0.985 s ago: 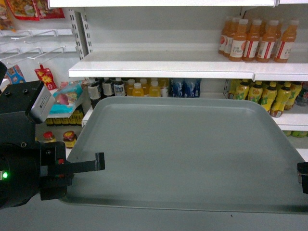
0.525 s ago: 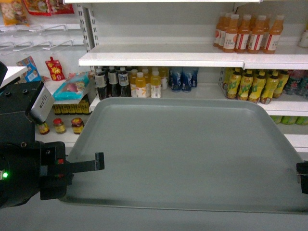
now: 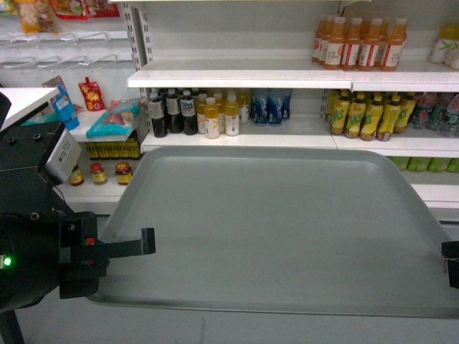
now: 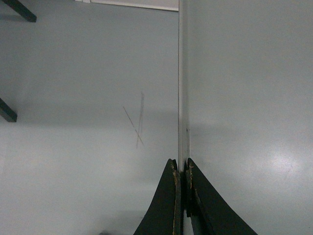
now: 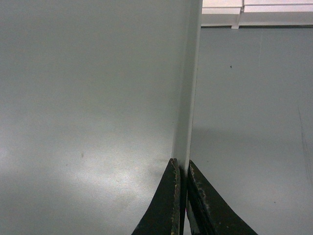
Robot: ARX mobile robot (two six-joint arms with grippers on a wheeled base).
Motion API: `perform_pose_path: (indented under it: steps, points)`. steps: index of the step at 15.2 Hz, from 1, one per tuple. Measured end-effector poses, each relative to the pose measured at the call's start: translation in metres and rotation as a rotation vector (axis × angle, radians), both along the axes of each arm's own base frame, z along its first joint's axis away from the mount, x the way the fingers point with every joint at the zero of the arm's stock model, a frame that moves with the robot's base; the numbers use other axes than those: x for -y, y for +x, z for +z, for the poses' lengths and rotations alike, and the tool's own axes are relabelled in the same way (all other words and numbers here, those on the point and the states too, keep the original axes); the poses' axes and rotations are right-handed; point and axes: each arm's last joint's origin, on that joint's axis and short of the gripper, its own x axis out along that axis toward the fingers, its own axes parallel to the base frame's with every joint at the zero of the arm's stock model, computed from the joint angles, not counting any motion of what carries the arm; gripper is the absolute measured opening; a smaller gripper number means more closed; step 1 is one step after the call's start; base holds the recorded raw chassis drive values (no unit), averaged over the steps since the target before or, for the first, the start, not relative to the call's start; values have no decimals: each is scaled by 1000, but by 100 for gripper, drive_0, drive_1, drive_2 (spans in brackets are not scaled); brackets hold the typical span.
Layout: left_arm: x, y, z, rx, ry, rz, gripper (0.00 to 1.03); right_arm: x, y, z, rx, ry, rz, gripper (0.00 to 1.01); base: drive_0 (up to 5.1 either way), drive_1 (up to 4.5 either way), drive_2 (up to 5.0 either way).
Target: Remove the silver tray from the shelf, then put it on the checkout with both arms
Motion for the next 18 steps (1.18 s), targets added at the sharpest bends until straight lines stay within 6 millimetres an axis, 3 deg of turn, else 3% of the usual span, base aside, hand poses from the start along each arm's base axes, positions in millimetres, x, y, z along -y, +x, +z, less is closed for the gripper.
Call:
perform_pose_path:
  steps: [11, 15, 18]
  points:
    - [0, 0, 0, -4, 2, 0, 2, 0, 0, 0, -1, 0, 2, 2, 5, -408, 418]
    - [0, 0, 0, -1, 1, 0, 2, 0, 0, 0, -3, 0, 1, 2, 0, 0, 0]
    - [1, 0, 1, 8, -4, -3, 2, 0, 0, 0, -3, 0, -1, 2, -491, 249, 249]
